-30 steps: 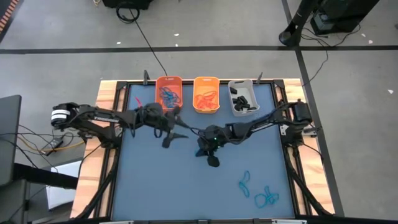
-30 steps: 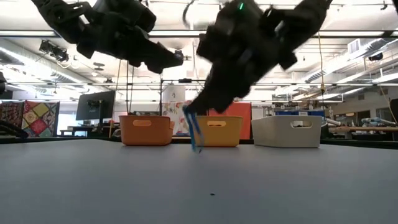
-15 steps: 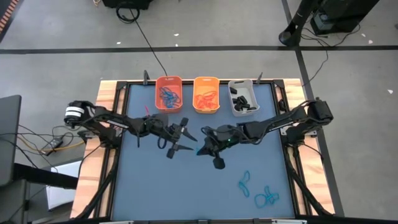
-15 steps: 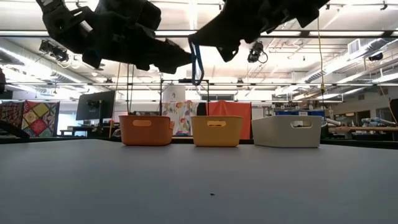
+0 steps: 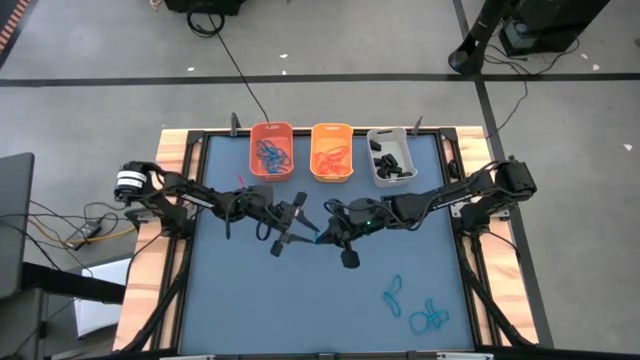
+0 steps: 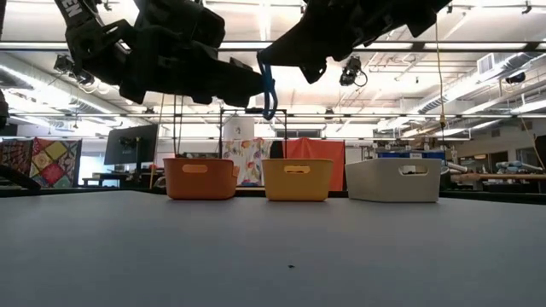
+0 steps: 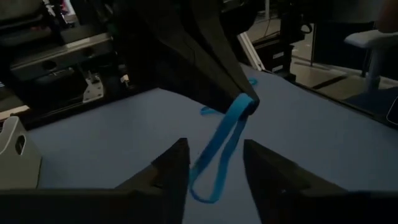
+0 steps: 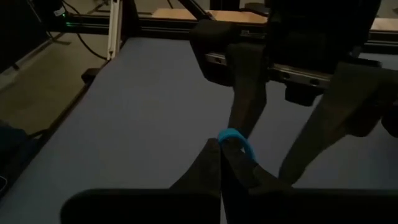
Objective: Sort rubber bands into baskets
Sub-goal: Put the blue rubber band into the orange bin
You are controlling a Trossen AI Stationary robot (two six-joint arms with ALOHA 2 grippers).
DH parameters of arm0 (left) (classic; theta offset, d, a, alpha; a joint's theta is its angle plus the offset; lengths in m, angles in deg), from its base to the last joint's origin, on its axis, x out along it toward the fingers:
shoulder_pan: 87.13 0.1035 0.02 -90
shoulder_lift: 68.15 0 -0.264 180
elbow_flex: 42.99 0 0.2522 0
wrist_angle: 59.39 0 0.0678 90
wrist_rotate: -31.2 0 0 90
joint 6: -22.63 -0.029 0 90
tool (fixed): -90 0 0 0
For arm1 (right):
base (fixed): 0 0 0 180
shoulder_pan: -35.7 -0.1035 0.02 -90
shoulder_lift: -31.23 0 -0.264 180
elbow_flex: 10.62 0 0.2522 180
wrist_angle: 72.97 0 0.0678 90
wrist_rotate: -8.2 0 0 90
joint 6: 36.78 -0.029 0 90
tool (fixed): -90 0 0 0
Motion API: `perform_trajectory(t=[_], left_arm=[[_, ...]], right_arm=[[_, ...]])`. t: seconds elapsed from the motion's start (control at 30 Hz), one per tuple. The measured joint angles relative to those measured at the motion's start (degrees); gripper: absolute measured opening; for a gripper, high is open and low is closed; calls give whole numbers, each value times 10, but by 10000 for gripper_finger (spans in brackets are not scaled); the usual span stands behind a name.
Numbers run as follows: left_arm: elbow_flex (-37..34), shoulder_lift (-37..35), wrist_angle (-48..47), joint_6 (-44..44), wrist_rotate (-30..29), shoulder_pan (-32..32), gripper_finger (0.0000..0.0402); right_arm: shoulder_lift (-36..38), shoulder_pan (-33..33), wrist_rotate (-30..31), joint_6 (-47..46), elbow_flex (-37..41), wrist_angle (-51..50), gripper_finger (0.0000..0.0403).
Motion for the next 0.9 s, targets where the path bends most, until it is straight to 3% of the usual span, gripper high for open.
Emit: perform_trajectory(t=[0.33, 0.63, 0.9], left_arm=[[0, 0, 0, -1, 0, 1, 12], [0, -2, -2, 4, 0, 20, 3], [0, -21, -46, 64, -49, 74, 2]], right_arm=[[0, 0, 6, 6, 0, 10, 3], [0, 11, 35, -3, 0, 18, 14], [5, 20, 121, -52, 0, -44, 92]])
